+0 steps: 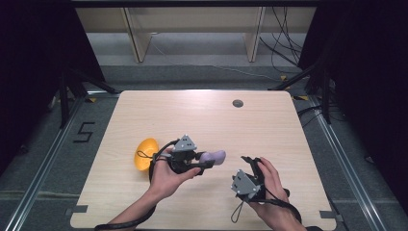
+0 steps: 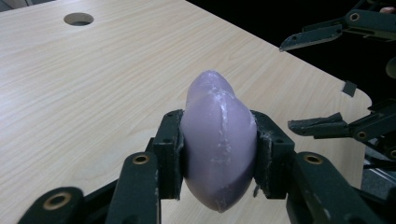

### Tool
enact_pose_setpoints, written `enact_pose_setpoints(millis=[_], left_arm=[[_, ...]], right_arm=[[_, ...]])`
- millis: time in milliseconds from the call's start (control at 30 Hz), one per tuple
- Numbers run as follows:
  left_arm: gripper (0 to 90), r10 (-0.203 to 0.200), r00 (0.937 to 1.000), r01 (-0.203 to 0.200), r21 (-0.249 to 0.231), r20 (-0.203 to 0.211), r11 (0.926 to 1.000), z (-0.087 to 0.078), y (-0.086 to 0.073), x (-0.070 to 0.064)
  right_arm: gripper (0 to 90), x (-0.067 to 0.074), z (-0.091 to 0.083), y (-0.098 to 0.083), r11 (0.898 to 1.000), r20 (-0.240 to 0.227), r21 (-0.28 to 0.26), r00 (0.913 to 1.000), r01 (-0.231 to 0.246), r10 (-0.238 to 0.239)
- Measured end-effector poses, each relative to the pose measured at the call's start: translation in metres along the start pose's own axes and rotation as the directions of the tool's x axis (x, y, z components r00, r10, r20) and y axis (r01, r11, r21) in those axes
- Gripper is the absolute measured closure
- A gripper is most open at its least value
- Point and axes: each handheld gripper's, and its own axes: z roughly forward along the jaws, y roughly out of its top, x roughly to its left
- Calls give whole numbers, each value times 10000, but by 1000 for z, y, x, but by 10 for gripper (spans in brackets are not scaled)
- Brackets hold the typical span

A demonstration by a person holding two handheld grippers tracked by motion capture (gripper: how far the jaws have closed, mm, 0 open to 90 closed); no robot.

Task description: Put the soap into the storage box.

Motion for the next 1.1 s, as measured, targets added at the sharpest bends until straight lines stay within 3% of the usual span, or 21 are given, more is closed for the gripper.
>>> enact_pose_setpoints(millis=[67,100,133,267,500,700,800,1000,1067,1100], left_arm=[[588,7,10000,-7,-57,-76,10000,-1,-1,1],[588,-17,9999,17,-64,-117,10000,-1,-1,1],[587,29,9999,-29,0,-133,10000,-2,-1,2],[587,26,9997,-27,-29,-250,10000,-4,-2,3],[588,17,9987,-21,-95,-500,10000,-6,-3,6],[588,18,9980,-22,-75,-626,10000,-9,-3,7],[587,2,9975,-7,-82,-705,10000,-11,-3,8],[587,-8,9974,7,-17,-719,10000,-13,-3,10],[587,6,9963,-15,-112,-857,9999,-14,-4,9],[588,-5,9962,-5,-110,-874,9999,-14,-4,10]], right_arm=[[320,0,0,-3,9996,55,113,9996,-274,273],[320,-1,0,-3,9999,24,71,9999,-132,131],[320,1,0,-4,9984,-26,48,9984,-561,561],[320,-2,1,-5,9998,27,96,9998,-183,183],[321,0,2,-7,9982,-33,170,9983,-582,582],[322,-3,3,-8,9993,-67,147,9994,-336,337],[343,0,2,-9,9960,-9,-29,9960,-895,895],[342,-2,2,-10,9945,49,-8,9944,-1052,1052],[342,-2,3,-10,9941,-127,57,9940,-1086,1087],[342,-2,3,-10,9949,32,44,9949,-1010,1010]])
